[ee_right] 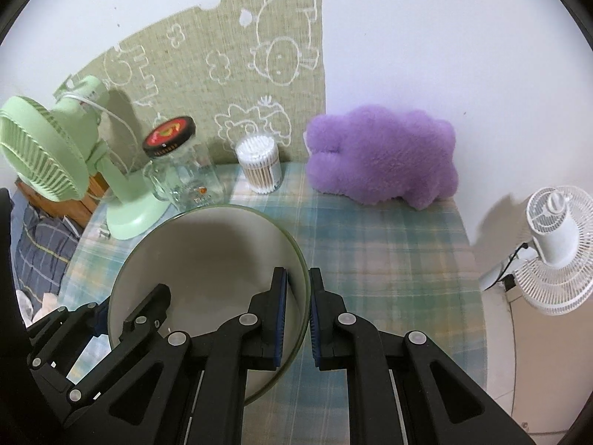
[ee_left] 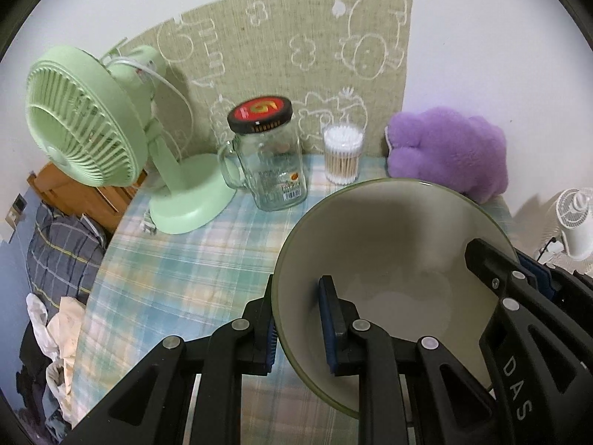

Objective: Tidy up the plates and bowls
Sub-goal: 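Carry the patterned bowl back toward the plate stack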

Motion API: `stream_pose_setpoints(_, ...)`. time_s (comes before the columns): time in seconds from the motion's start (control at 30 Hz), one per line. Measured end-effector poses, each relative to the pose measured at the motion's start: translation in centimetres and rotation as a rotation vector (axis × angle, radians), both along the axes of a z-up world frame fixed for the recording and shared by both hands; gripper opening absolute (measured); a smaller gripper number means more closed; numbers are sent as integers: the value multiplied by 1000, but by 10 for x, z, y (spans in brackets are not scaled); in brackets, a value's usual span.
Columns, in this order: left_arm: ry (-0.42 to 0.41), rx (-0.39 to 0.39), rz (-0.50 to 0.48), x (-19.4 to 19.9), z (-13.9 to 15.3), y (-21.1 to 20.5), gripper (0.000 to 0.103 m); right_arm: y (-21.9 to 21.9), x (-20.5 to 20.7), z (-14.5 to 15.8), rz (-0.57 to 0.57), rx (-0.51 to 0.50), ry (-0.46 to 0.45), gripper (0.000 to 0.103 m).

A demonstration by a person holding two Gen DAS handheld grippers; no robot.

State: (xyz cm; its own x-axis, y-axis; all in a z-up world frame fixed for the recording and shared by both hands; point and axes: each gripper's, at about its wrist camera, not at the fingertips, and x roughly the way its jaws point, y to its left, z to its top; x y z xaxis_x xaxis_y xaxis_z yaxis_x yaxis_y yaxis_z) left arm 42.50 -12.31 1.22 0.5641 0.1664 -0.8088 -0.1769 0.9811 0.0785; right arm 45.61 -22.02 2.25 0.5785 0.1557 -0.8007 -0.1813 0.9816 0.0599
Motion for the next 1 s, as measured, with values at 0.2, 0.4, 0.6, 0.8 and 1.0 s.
stream_pose_setpoints(0.2,-28,-2,-19,-23,21,-2,17,-1,-28,23,-16,-5,-27,14)
stream_pose_setpoints(0.4,-54,-12,-45,-54,38,3,17,0,-60,44,-39,-17,-48,14)
stream_pose_setpoints(0.6,-71,-28,-84,-91,49,15,17,10,-100,60,-70,-38,-68,14)
stream_pose_setpoints(0.8,-72,-31,-120,-124,52,29,17,26,-139,66,-97,-49,-75,14)
stream_pose_setpoints(1.0,-72,-47,-131,-158,50,47,17,43,-176,66,-111,-52,-69,14)
